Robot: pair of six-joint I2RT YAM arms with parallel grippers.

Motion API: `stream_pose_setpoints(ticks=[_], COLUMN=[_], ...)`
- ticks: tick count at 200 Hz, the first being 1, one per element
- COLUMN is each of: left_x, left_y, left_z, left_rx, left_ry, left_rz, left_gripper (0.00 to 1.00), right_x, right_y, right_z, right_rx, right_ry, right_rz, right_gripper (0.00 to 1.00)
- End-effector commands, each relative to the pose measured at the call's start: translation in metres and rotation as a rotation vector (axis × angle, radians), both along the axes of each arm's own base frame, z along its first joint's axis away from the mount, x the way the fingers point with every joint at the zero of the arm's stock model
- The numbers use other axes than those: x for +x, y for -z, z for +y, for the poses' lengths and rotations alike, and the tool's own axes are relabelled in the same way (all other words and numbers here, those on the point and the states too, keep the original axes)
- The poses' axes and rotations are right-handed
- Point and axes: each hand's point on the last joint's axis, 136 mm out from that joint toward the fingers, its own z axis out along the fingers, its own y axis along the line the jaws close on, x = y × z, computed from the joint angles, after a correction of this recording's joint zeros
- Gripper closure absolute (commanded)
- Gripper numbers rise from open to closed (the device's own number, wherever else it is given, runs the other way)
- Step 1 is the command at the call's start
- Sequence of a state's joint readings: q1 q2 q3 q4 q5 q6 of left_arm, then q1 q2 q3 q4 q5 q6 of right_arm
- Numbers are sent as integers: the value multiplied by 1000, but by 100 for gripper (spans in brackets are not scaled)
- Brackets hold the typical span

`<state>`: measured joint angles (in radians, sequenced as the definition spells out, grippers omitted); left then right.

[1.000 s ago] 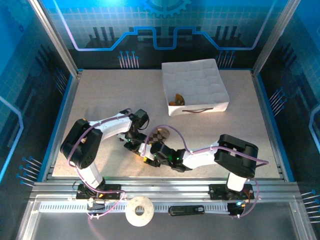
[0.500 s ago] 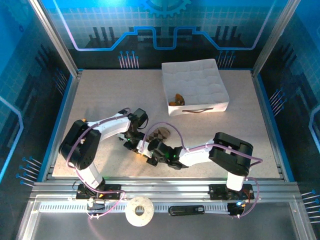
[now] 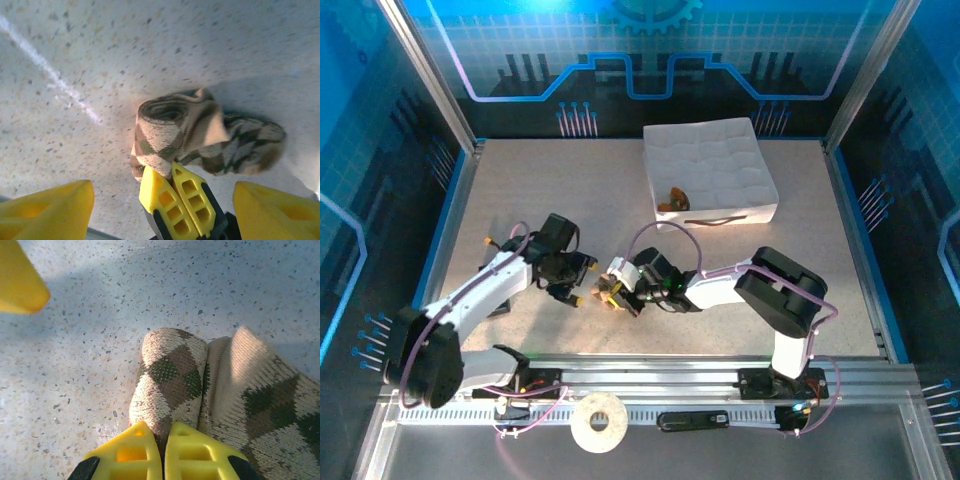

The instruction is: Roll the socks

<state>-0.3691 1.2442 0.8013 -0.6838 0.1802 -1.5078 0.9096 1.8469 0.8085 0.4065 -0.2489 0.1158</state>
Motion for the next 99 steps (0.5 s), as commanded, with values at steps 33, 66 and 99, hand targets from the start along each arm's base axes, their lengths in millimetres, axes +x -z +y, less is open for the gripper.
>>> stream_pose_setpoints(ticks=[33, 66, 99], left_x=[16, 9, -2], left_y=[14, 35, 58], left_z=[-27, -36, -35], left_rx=[-59, -11, 30], left_ry=[170, 248, 277], left_rz=[-169, -157, -88], left_gripper=[46, 51, 54], right_x=[-31, -28, -25], right_y=[68, 74, 77], right_z=[-49, -54, -57], right_rx=[-63, -47, -78], right_ry=[64, 100, 114], right_rz=[559, 661, 671], right_gripper=[100, 100, 100])
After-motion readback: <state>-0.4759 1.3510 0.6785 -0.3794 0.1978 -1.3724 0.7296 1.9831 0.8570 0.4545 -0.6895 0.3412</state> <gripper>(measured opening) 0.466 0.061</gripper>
